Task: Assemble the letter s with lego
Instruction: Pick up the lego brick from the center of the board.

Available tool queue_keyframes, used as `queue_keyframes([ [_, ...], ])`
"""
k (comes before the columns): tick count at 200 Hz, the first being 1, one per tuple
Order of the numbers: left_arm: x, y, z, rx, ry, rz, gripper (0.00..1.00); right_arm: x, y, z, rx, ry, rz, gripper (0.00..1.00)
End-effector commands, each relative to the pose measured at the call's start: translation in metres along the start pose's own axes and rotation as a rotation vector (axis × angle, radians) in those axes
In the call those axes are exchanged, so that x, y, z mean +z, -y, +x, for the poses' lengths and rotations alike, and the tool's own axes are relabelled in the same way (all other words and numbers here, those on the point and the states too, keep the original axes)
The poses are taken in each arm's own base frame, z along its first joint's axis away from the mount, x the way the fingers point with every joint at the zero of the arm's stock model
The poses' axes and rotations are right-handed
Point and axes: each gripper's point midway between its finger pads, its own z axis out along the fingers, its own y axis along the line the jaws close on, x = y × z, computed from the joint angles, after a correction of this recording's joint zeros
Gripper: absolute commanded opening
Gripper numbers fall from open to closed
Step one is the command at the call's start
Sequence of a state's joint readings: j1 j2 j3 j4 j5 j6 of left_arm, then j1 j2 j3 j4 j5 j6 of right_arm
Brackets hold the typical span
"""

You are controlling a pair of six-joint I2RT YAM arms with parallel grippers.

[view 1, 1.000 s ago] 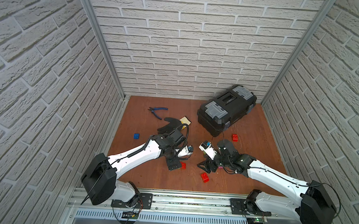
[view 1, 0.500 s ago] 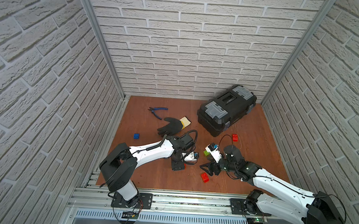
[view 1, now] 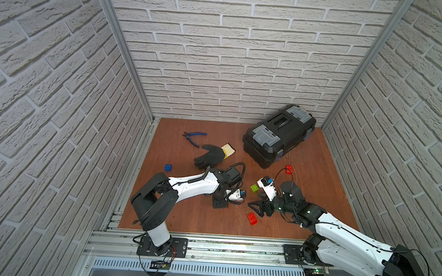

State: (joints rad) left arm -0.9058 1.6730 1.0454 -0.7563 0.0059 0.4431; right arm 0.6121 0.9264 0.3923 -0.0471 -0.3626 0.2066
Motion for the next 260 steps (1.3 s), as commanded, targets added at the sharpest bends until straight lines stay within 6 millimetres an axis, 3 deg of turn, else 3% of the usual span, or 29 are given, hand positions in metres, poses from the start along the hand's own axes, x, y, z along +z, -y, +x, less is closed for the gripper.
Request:
queue_keyframes([
  [1, 0.000, 0.002, -0.004, 0.017, -0.004, 0.011, 0.47, -0.001, 0.001, -0.002, 0.003, 0.026, -0.002, 0.84],
  [73, 0.004, 0.004, -0.001, 0.013, -0.027, 0.027, 0.32, -0.002, 0.002, -0.002, 0.015, 0.026, -0.002, 0.84],
  [108, -0.002, 0.002, -0.002, 0.004, -0.004, 0.022, 0.30, -0.002, 0.002, -0.007, 0.038, 0.051, -0.011, 0.84],
  [178, -0.049, -0.024, -0.005, -0.068, 0.178, -0.017, 0.31, 0.006, 0.000, -0.037, 0.238, 0.194, -0.108, 0.91],
  [260, -0.099, -0.071, 0.003, -0.127, 0.390, -0.088, 0.31, 0.037, 0.002, -0.062, 0.515, 0.141, -0.169, 0.83],
])
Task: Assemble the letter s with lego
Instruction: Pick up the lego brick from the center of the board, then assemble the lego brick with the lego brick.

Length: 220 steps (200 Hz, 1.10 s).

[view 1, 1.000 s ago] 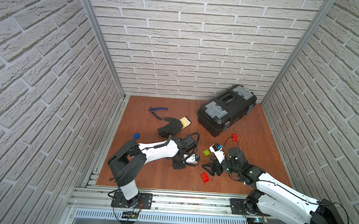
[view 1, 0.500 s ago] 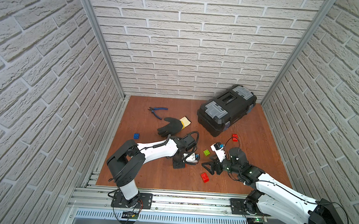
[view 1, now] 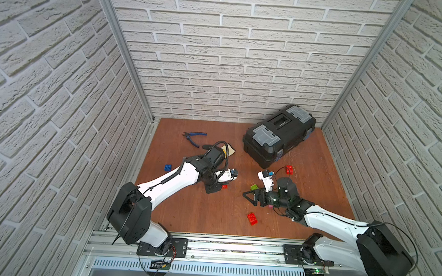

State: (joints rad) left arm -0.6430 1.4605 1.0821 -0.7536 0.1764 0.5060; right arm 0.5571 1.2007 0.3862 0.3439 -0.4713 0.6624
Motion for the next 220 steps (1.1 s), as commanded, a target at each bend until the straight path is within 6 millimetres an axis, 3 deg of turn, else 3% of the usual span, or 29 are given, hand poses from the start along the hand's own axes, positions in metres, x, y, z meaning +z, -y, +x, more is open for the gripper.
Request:
queue_keyframes([
  [1, -0.020, -0.012, -0.016, 0.041, 0.109, -0.007, 0.31, 0.006, -0.022, -0.028, 0.080, 0.047, -0.074, 0.82],
  [33, -0.030, -0.028, -0.022, 0.020, 0.201, 0.001, 0.30, 0.025, -0.025, -0.035, 0.182, 0.027, -0.066, 0.79],
  [74, -0.034, -0.046, -0.014, -0.011, 0.236, 0.027, 0.30, 0.049, -0.031, -0.039, 0.275, 0.015, -0.074, 0.77],
  [162, -0.032, -0.041, 0.001, 0.215, 0.315, 0.047, 0.29, 0.104, -0.046, -0.035, 0.384, -0.011, -0.123, 0.74],
  [220, -0.023, -0.051, 0.009, 0.190, 0.322, 0.134, 0.28, 0.128, -0.045, -0.033, 0.411, -0.030, -0.125, 0.73],
])
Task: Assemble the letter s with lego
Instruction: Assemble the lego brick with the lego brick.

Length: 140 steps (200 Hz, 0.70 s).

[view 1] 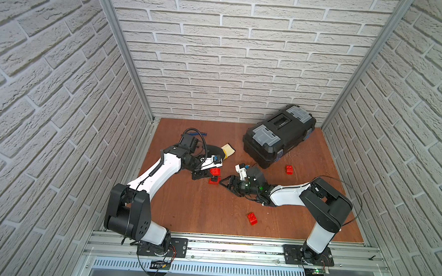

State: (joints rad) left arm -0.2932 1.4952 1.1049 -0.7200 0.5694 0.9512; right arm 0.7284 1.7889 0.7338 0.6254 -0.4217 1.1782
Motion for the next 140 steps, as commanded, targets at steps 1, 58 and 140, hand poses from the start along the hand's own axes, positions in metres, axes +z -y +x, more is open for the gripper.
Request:
queue_keyframes([
  [1, 0.004, 0.004, -0.003, 0.034, 0.035, 0.074, 0.28, 0.006, -0.021, -0.010, -0.011, 0.032, -0.071, 0.73],
  [58, 0.014, -0.011, 0.003, 0.037, 0.037, 0.076, 0.27, 0.020, -0.017, -0.014, -0.003, 0.016, -0.089, 0.72],
  [140, 0.022, -0.017, 0.011, 0.038, 0.008, 0.097, 0.28, 0.032, -0.011, -0.027, 0.024, 0.016, -0.118, 0.68],
])
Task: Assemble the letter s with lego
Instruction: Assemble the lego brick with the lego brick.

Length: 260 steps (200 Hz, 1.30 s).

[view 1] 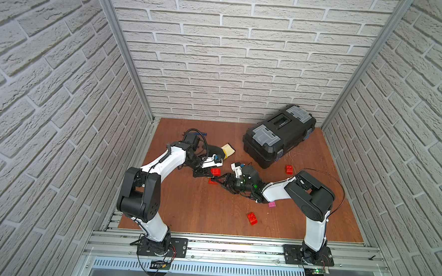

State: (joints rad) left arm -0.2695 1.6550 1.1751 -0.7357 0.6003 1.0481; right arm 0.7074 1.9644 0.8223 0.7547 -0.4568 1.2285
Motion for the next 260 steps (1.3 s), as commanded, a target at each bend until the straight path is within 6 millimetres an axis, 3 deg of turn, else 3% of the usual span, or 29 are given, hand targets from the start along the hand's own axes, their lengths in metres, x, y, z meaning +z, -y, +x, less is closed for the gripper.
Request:
queue_keyframes([
  [1, -0.002, -0.002, -0.004, 0.018, 0.018, 0.019, 0.28, 0.001, -0.021, -0.009, -0.018, 0.013, -0.073, 0.68],
  [14, -0.001, -0.002, -0.005, 0.017, 0.024, 0.024, 0.28, 0.001, -0.023, -0.012, -0.017, 0.014, -0.079, 0.68],
  [18, -0.001, -0.002, -0.005, 0.018, 0.026, 0.024, 0.28, 0.005, -0.010, -0.010, -0.002, 0.008, -0.060, 0.67],
  [61, 0.002, -0.003, -0.001, 0.012, 0.011, 0.035, 0.28, 0.007, 0.000, -0.015, 0.024, 0.014, -0.055, 0.65],
  [170, 0.008, -0.004, 0.006, 0.012, -0.013, 0.048, 0.27, 0.010, 0.008, -0.020, 0.050, 0.022, -0.054, 0.59],
  [260, 0.009, -0.004, 0.012, 0.031, -0.037, 0.052, 0.27, 0.011, 0.030, -0.016, 0.069, 0.014, 0.015, 0.53],
])
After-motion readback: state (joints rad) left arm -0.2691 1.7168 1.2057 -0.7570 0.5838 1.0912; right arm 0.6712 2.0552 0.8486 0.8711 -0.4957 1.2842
